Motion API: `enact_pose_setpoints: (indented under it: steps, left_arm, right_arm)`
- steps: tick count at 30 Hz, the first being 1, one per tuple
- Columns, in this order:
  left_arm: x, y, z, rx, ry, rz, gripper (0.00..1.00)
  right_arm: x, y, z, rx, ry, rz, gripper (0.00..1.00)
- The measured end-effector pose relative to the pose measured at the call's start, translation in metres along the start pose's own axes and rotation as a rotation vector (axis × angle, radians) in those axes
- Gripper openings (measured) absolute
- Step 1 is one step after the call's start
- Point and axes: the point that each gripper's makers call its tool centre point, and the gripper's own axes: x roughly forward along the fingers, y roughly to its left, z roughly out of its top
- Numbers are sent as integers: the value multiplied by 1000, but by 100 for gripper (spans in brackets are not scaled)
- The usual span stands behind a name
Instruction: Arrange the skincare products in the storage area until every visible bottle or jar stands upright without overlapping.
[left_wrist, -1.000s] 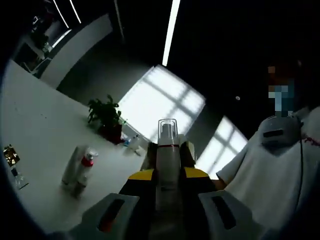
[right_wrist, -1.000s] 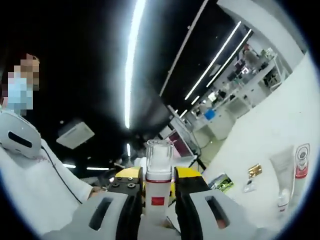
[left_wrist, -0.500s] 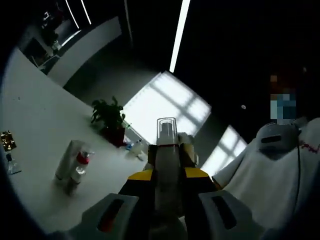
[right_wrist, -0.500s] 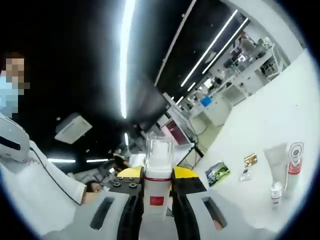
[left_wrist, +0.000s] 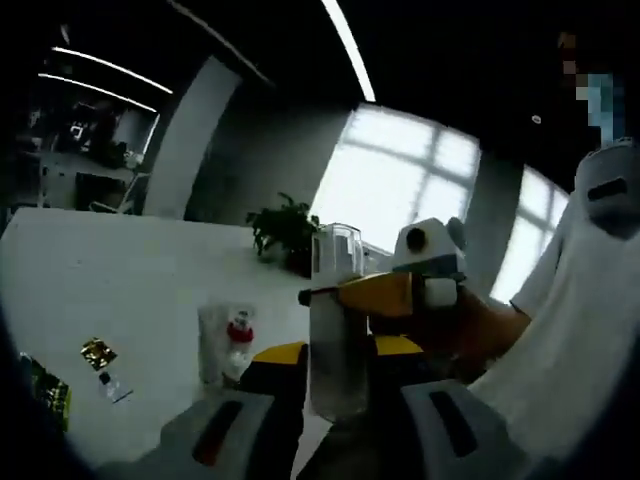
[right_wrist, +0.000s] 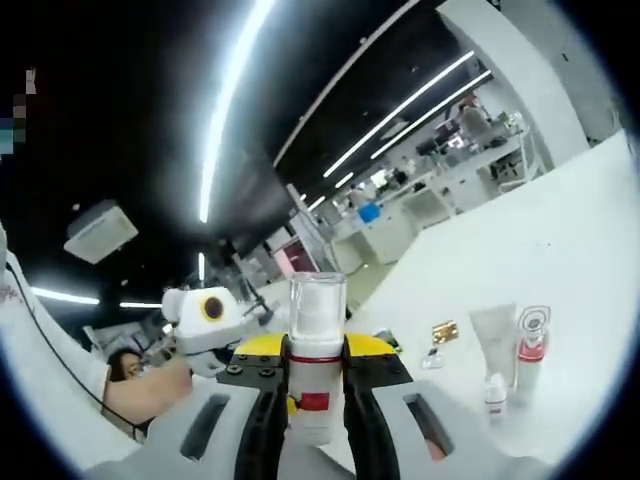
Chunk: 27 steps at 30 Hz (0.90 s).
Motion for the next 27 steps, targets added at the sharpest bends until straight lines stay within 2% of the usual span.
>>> enact_pose_setpoints:
  steps: [1, 3, 5, 9, 11, 14, 15, 18, 20, 27]
  left_arm:
    - [-1, 1, 2, 51, 2, 38, 27]
    - [-1, 2, 2, 84, 12, 88, 27]
    - [-2, 5, -2, 114, 41, 148, 26]
    - [-3, 12, -14, 234, 124, 265, 28]
    - [-3, 15, -17, 266, 145, 309, 28]
    - [-3, 22, -11, 289, 115, 387, 30]
    - [-5, 26, -7, 283, 99, 432, 30]
    - [-10, 34, -2, 289, 89, 482, 28]
    - [-12, 39, 1, 323, 95, 521, 28]
    - [-16, 46, 0, 343, 102, 568, 27]
  right_arm:
    - [1, -2, 0, 1, -6, -12, 19]
    - [3, -4, 1, 3, -15, -29, 19]
    - [6, -4, 1, -7, -20, -43, 19]
    - [13, 1, -1, -34, -27, -65, 19]
    - [18, 4, -1, -41, -40, -74, 19]
    - [25, 7, 0, -61, -60, -96, 19]
    - [27, 8, 0, -84, -66, -111, 19]
    - [30, 11, 0, -94, -80, -131, 19]
    - [31, 11, 3, -120, -92, -152, 19]
    - [36, 13, 2, -152, -103, -180, 19]
